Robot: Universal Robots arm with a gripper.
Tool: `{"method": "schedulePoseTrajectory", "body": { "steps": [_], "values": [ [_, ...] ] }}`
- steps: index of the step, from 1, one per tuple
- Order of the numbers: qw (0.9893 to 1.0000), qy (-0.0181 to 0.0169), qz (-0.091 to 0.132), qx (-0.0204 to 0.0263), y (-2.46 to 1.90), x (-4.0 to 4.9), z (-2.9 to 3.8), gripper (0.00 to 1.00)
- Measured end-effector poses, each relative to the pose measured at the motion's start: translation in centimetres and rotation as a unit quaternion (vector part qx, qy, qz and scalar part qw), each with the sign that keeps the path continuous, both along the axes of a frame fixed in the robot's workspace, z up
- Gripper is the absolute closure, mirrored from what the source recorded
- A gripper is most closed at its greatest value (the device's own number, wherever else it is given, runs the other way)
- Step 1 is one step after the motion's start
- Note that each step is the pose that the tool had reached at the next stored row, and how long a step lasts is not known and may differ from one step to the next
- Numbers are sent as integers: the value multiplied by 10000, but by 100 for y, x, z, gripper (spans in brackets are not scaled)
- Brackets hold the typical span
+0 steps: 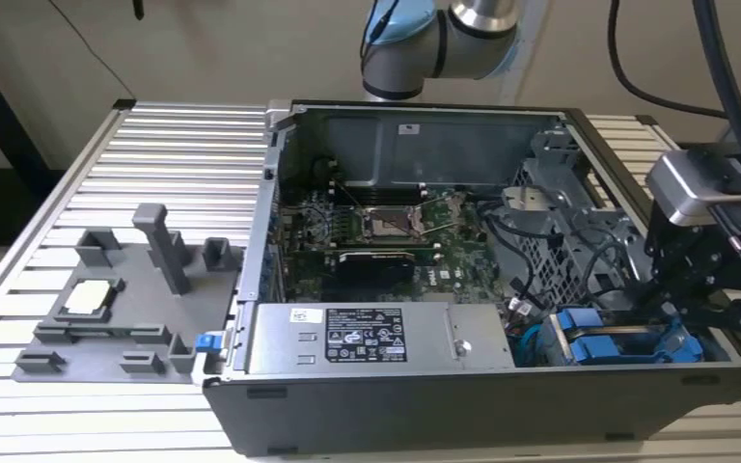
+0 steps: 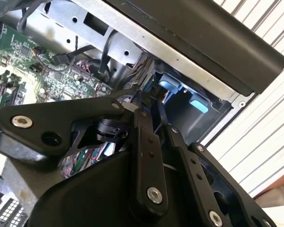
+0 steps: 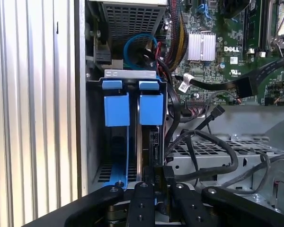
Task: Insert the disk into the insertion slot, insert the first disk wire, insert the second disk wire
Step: 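Insert the first disk wire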
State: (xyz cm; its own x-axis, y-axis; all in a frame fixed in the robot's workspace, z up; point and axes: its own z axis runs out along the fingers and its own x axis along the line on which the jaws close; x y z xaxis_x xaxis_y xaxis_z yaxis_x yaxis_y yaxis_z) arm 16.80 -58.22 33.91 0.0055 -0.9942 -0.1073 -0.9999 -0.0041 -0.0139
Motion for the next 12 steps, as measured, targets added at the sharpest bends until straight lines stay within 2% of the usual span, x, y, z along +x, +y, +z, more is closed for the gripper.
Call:
{"method": "schedulePoseTrajectory", "body": {
  "steps": [7,12],
  "values": [
    [10000,-1,67,-7,0,0,-48,81],
    [9999,0,104,-3,0,0,-56,81]
  ]
}}
